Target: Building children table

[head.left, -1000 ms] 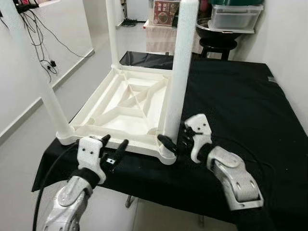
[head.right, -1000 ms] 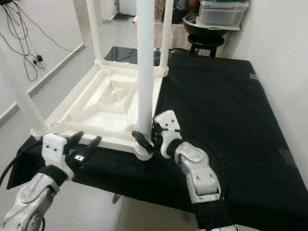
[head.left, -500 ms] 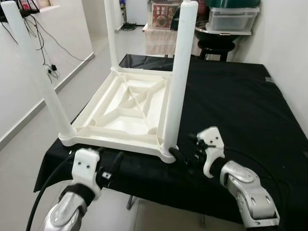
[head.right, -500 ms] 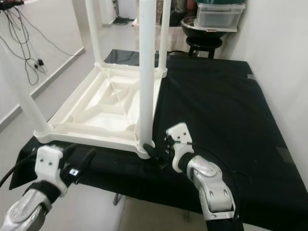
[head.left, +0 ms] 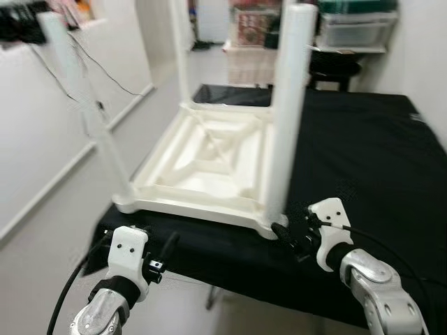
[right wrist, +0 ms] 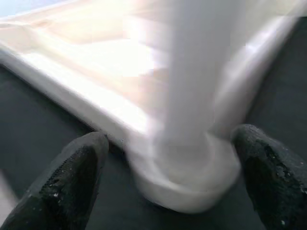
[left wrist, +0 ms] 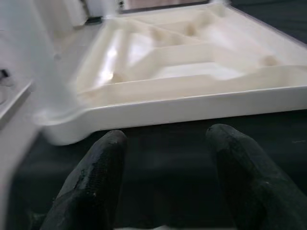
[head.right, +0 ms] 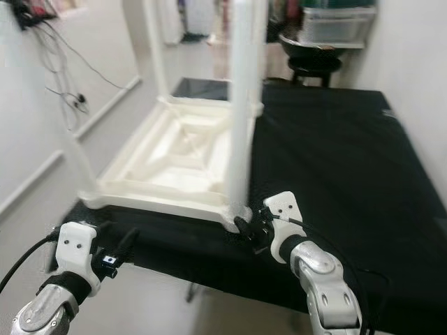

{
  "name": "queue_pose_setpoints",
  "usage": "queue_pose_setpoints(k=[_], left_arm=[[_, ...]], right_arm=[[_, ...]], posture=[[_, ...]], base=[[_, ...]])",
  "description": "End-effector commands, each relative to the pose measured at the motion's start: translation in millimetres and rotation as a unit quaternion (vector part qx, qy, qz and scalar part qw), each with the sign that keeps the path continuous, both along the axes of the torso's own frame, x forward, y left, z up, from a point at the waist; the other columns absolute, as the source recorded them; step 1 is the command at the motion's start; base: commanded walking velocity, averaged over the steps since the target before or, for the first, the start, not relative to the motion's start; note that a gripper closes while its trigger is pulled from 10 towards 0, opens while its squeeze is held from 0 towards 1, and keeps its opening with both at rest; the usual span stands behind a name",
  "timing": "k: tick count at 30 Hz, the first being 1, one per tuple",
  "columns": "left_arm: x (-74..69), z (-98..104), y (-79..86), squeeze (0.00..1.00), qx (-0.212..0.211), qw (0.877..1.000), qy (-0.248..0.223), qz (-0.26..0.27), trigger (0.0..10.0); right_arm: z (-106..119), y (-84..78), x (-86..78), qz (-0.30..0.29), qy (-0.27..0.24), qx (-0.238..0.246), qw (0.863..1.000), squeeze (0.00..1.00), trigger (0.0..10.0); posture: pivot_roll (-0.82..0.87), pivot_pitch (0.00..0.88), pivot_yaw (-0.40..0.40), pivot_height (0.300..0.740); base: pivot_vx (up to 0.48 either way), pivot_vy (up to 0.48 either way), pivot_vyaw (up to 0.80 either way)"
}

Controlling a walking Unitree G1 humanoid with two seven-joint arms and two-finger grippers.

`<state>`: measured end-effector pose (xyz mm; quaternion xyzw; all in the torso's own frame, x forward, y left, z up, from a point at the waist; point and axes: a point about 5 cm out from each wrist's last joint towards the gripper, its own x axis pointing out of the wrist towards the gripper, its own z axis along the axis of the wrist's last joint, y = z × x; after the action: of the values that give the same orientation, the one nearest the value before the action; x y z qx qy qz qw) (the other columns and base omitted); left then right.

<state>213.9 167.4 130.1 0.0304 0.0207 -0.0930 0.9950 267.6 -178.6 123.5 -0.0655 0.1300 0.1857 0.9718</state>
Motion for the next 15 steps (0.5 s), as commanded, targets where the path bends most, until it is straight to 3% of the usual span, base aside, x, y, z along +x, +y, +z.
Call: queue_pose_setpoints(k=[1,4,15], left_arm=[[1.5,-2.9,2.3,0.00,0.012,1.000,0.010,0.006,10.0],[1.7,-2.4,2.2,0.00,0.017,1.000,0.007,0.006,10.0],[7.6,-0.9,3.9,0.00,0.040,0.999,-0.013,0.017,10.0]], right_arm=[[0.1,1.4,-2.9,0.005,0.006,-0.003,1.000,0.00,10.0],[-0.2,0.9,-2.9,0.004,0.007,-0.004,1.000,0.00,10.0],[-1.8,-9.7,12.3,-0.071,0.016,-0.042,0.996,0.00,10.0]], posture=[[-0.02,0.041,0.007,0.740],[-0.02,0.038,0.006,0.740],[-0.02,0.018,-0.003,0.740]], base=[[0.000,0.480,0.00],[0.000,0.480,0.00],[0.000,0.000,0.00]])
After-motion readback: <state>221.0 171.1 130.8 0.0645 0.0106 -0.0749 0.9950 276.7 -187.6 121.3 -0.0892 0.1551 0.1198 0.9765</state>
